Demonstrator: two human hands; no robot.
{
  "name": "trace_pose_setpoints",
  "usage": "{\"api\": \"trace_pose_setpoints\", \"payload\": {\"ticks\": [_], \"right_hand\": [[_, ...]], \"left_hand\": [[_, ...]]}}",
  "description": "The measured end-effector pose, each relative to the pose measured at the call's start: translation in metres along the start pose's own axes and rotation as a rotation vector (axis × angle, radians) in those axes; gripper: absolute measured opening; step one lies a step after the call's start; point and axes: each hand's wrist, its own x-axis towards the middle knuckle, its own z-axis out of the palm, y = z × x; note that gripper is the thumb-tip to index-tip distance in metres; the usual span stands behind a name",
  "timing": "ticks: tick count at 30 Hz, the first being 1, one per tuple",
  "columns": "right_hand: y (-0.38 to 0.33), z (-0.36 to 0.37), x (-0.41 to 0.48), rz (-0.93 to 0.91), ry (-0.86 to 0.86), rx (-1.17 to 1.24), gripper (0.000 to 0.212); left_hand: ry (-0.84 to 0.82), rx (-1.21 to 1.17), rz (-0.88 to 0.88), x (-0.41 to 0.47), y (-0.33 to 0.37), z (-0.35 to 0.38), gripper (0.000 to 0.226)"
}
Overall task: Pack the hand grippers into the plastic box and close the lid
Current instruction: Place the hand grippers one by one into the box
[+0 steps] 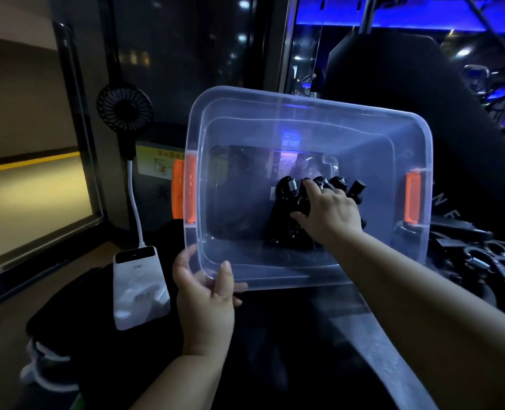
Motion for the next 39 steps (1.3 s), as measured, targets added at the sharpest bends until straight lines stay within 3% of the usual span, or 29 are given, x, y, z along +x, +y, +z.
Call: {"api": "trace_pose_setpoints", "payload": {"ticks": [5, 13, 20, 28, 39], "right_hand": [[0.015, 0.002, -0.009, 0.032, 0.052, 0.024, 0.072], [0.026, 0.019, 0.001, -0.139, -0.153, -0.028, 0.11], [0.025, 0.023, 0.011, -0.158, -0.184, -0.055, 0.119], [0.026, 0.013, -0.002, -0.11, -0.119, 0.046, 0.104], [0.079, -0.023, -0.079, -0.008, 0.188, 0.269, 0.081]], "left_hand": [[-0.006, -0.014, -0.004, 0.0, -0.001, 0.0, 0.045], [-0.016, 0.01, 0.004, 0.002, -0.006, 0.0, 0.045], [-0.022, 0.016, 0.021, 0.004, -0.008, -0.001, 0.044], [-0.017, 0.026, 0.023, 0.004, -0.01, -0.001, 0.044], [-0.005, 0.056, -0.008, 0.002, -0.007, -0.002, 0.045]]}}
